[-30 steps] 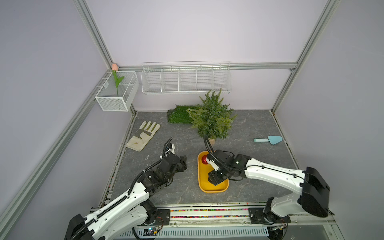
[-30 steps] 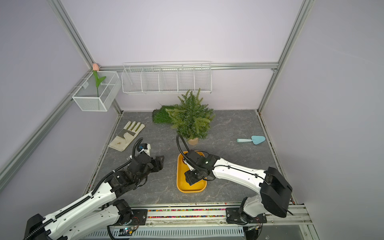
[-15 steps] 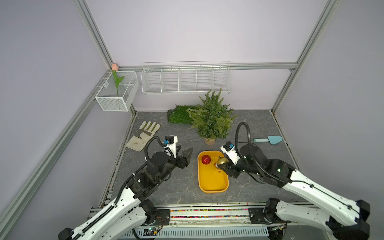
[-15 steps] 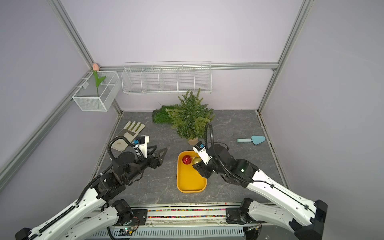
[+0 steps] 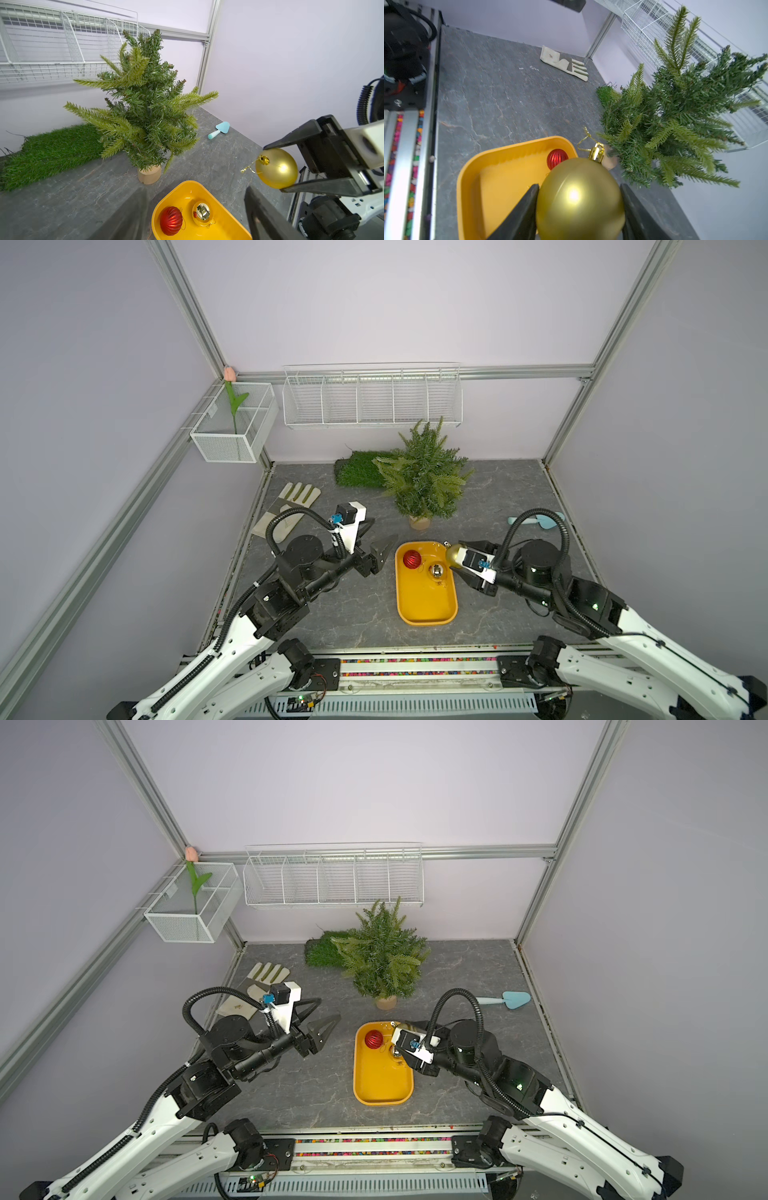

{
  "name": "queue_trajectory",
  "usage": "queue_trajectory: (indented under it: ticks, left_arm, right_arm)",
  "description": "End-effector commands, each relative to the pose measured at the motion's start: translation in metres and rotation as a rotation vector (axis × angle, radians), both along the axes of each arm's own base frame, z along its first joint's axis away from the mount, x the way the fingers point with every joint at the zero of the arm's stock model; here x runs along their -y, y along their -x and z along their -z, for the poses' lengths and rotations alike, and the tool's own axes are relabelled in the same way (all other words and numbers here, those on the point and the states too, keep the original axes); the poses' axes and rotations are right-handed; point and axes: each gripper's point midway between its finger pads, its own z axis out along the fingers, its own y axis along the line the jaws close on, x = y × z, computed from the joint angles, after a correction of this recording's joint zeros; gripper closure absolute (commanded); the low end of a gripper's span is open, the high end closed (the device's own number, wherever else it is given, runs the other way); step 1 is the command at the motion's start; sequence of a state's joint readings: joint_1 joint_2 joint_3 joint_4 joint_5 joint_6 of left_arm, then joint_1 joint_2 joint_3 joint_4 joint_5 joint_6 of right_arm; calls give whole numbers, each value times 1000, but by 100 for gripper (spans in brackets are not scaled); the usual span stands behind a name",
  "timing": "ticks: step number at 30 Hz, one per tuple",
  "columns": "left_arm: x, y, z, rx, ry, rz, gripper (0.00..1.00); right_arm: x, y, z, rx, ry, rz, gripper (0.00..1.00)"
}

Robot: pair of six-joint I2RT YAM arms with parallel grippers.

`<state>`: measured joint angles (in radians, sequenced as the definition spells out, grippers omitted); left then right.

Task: Decorate the small christmas tree with ornaments
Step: Pick up an ornament from the container.

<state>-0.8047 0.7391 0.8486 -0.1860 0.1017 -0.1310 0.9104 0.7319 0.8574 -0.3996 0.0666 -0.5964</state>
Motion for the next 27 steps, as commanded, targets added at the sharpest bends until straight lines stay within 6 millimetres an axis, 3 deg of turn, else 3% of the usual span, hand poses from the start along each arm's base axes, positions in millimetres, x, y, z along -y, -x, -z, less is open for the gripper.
queue_trajectory:
  ticks: [1, 9, 12, 19, 24, 27]
  left_arm:
    - [-2, 5, -14, 51, -54, 24, 24]
    - [10, -12, -18, 28, -177, 16, 24]
    - [17, -14, -22, 43, -192, 37, 24]
    - [58, 6, -37, 87, -171, 304, 33]
    - [69, 1, -50, 181, -154, 324, 35]
    - [76, -3, -46, 292, -197, 343, 34]
  right_arm:
    - [3, -14, -11, 197, 106, -13, 43]
    - [12, -27, -25, 268, 108, 2, 43]
    - [18, -32, -46, 274, 43, 3, 43]
    - [24, -37, -67, 260, -77, -49, 43]
    - [30, -51, -68, 259, -107, -35, 43]
    - [34, -61, -68, 250, -123, -22, 43]
